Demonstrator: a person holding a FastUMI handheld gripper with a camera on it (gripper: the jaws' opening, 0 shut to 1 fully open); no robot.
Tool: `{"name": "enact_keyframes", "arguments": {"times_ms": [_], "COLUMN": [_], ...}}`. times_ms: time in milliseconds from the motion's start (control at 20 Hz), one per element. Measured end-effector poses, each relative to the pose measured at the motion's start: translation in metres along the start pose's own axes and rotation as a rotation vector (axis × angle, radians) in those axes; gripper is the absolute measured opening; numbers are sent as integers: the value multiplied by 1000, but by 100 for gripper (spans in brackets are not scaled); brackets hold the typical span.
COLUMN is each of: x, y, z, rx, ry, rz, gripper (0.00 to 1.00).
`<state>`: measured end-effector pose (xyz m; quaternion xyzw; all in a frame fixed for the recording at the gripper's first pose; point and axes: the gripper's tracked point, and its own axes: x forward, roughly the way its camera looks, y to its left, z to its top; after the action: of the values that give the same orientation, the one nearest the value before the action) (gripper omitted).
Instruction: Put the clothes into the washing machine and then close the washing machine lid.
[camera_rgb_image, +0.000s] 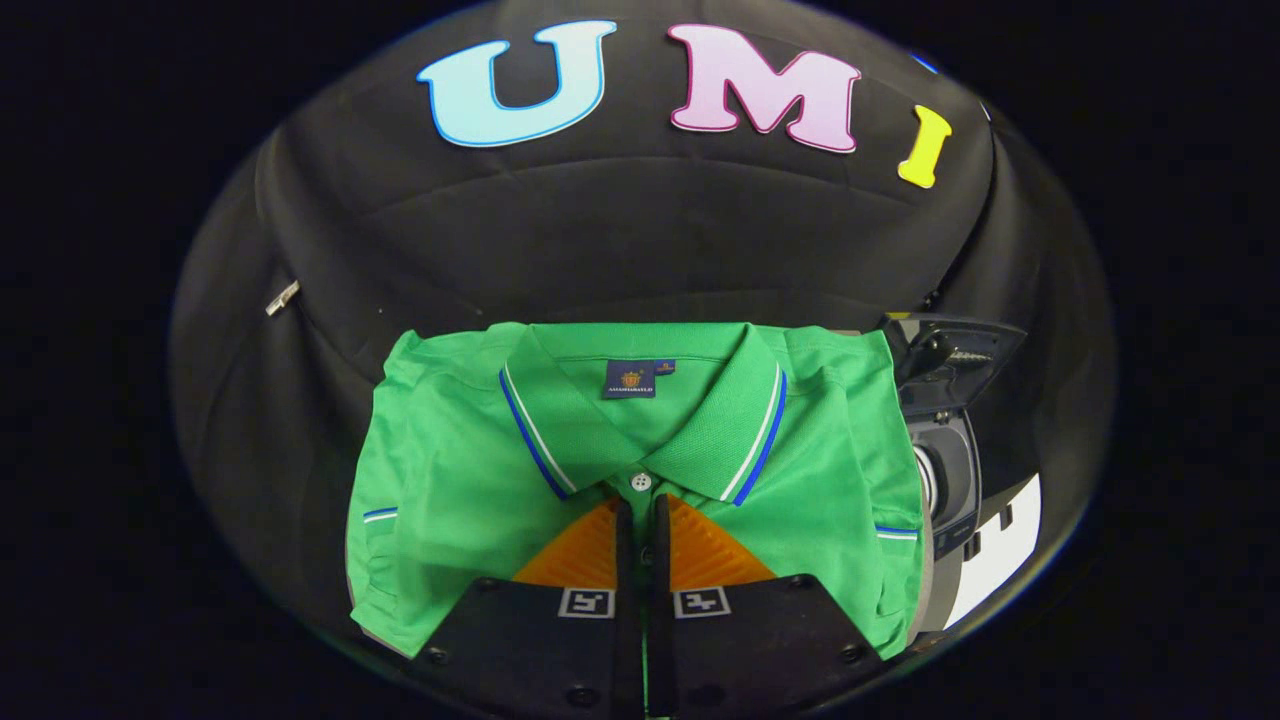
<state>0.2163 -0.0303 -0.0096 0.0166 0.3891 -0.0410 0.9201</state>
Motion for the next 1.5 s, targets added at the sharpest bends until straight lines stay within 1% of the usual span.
{"name": "enact_keyframes", "arguments": {"times_ms": [50,150,250,400,450,650,800,950,1100,1250,1500], "x": [0,-5,-8,-14,-16,-22,-35,-53,-68,-81,-95], "y": [0,-1,-1,1,1,2,5,7,-1,-5,-28], "z": [1,3,-1,-2,-4,7,19,30,40,47,56], "rx": [14,-18,-65,-99,-94,-57,-46,-47,-62,-45,-52], "ry": [-31,-97,-128,-165,-158,-213,-291,-353,-406,-450,-503], "rz": [0,-13,-41,-52,-50,-41,-27,-38,-66,-75,-106], "gripper": [7,7,7,7,7,7,7,7,7,7,6]}}
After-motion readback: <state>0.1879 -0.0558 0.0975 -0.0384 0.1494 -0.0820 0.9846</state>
